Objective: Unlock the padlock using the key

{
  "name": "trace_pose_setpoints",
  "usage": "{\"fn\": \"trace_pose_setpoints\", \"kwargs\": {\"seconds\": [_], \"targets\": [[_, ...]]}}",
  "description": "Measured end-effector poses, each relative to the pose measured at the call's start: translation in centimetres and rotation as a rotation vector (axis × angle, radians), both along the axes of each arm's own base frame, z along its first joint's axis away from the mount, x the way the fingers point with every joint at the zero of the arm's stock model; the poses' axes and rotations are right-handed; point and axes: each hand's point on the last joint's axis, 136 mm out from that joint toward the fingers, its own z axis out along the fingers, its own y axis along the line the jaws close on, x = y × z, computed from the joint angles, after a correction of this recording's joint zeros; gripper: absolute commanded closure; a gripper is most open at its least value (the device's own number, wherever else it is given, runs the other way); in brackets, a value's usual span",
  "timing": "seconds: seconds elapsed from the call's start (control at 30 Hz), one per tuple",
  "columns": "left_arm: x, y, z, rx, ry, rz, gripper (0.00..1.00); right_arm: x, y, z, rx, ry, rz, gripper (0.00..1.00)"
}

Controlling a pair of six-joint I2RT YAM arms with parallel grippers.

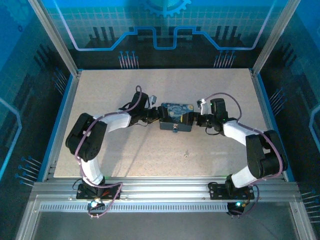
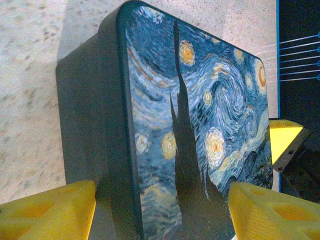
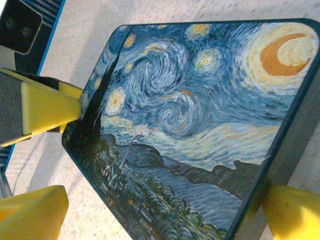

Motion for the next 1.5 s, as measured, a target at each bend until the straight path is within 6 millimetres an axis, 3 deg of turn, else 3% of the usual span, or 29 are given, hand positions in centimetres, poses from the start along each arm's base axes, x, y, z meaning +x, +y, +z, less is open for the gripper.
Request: {"fn": "trace_pose_setpoints", "kwargs": {"seconds": [0.3,0.6,0.8,1.1,1.23,1.5], "targets": [[-2.0,3.0,-0.4,0.055,0.004,0.048,0.28,-4.6,3.5,-0.9,-0.009,0.036,0.1,0.0],[-2.7,3.7,-0.8,0.079,0.01,0.057,0.24,-6.0,4.2,-0.8,-0.023,0.03,0.103,0.0],[-2.5,4.9,1.1,0.076,-0.032,0.086,0.2,-6.1,2.9,0.8,-0.072,-0.013,0.043,0.0],[-3.4,7.2,6.6,0.075,-0.171,0.152,0.19,-8.5,-0.1,2.8,-0.135,-0.021,-0.065,0.0],[-5.0,8.2,7.6,0.072,-0.202,0.171,0.19,-10.7,-1.3,1.8,-0.135,0.05,-0.106,0.08],[-7.4,9.2,7.9,0.048,-0.202,0.198,0.19,-14.9,-3.1,-2.3,-0.138,0.222,-0.189,0.26]]}}
